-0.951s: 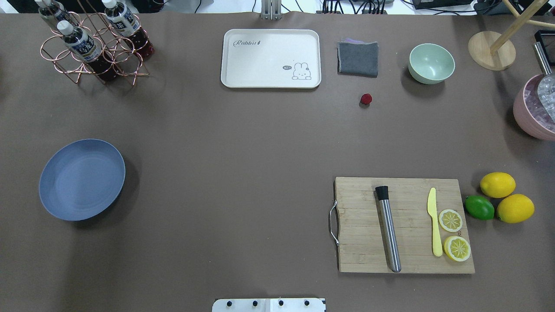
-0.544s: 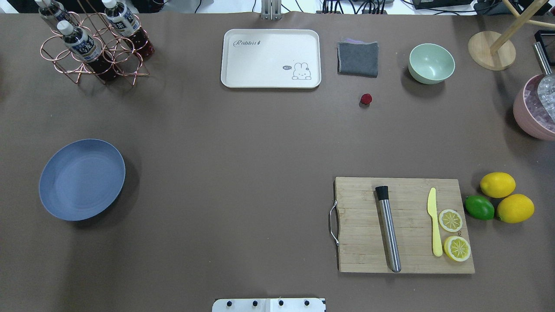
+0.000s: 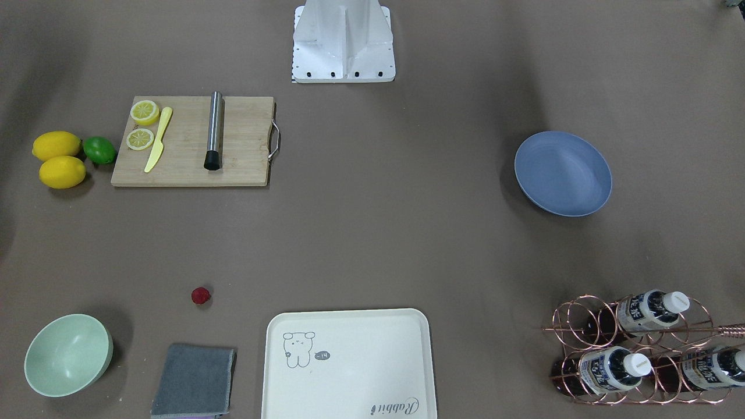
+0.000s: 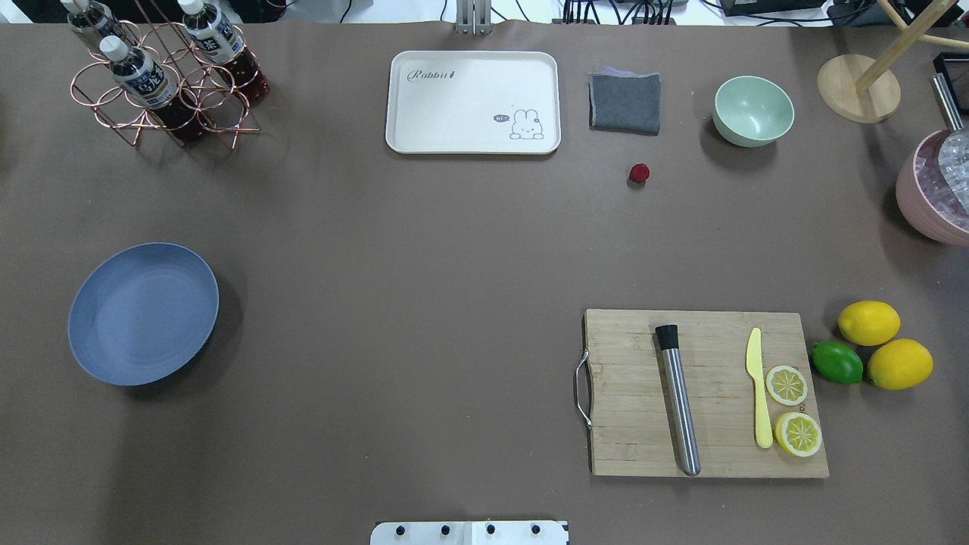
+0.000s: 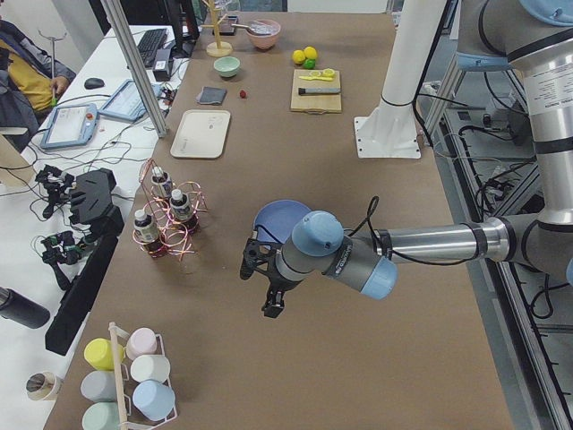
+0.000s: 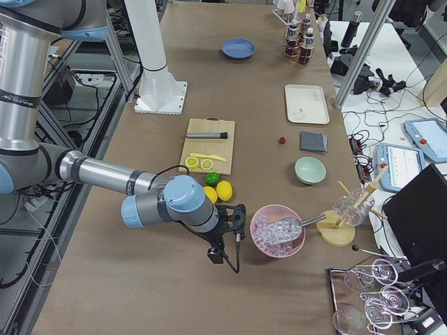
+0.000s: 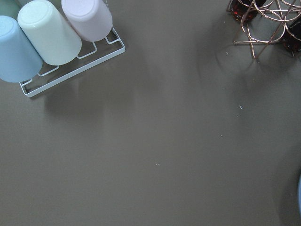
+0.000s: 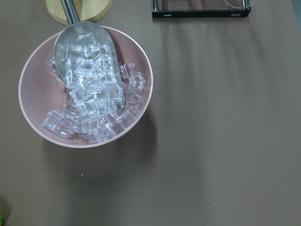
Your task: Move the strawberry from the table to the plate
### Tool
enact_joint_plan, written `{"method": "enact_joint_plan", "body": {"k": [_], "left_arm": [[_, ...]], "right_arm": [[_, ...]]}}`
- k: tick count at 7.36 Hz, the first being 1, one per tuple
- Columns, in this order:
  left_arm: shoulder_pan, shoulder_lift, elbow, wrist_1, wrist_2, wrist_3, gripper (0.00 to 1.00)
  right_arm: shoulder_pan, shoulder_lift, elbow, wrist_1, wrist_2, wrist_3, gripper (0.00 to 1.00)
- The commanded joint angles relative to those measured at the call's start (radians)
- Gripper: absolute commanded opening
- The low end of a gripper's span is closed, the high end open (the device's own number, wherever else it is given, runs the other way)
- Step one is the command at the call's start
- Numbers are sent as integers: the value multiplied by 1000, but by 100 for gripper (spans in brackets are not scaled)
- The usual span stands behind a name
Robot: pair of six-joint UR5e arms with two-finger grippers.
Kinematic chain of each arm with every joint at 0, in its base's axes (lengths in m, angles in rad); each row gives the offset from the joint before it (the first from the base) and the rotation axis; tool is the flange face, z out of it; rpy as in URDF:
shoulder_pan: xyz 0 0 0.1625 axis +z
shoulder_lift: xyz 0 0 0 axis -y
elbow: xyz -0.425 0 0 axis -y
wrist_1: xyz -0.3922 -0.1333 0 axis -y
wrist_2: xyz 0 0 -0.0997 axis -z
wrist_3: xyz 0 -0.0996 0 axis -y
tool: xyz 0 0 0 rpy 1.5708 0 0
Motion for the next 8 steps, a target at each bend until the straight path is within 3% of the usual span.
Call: {"method": "enact_joint_plan", "body": {"k": [1,8], "left_arm": [[-2,5,1,2,-10,1,97],[2,3,18,56,-47,4,97]], "right_arm": [[-3,1,-2,-2,0,-1,100],[-23,-2,-2,3,-3,-1,100]]}}
